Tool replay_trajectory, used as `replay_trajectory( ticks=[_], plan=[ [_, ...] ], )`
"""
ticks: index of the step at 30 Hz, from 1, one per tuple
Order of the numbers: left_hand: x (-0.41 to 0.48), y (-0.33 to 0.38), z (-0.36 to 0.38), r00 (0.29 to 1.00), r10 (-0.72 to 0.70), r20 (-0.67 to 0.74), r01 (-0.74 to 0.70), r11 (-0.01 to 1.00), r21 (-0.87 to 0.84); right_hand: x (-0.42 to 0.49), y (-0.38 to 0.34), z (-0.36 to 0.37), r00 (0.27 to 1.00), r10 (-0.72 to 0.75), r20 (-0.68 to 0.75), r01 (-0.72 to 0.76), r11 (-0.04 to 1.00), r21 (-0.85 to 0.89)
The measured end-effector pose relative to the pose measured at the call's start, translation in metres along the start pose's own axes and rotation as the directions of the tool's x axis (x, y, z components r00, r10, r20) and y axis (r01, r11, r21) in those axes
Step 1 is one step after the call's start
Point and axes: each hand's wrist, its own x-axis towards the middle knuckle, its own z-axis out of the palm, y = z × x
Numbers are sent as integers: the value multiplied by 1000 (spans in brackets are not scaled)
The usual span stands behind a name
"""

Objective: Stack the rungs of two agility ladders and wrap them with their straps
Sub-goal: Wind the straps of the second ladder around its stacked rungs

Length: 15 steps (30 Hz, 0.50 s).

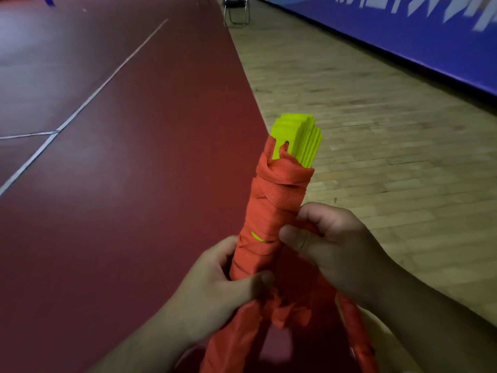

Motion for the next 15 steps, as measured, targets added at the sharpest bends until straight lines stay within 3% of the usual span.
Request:
replay_trajectory(
  ticks=[4,7,11,15],
  plan=[
    [-1,2,-1,1000,-6,-20,5,997,-76,0,-6,-1,999,4,44,-6,999,35],
    [-1,2,-2,998,-49,-50,42,991,-129,1,-6,-2,996,6,92,-3,999,-34],
    [-2,3,-8,999,-32,33,34,997,-63,-1,-6,-5,985,65,160,-80,993,91],
    [-3,4,-3,982,-52,179,92,971,-223,0,-2,-7,978,135,159,-164,967,193]
  ],
)
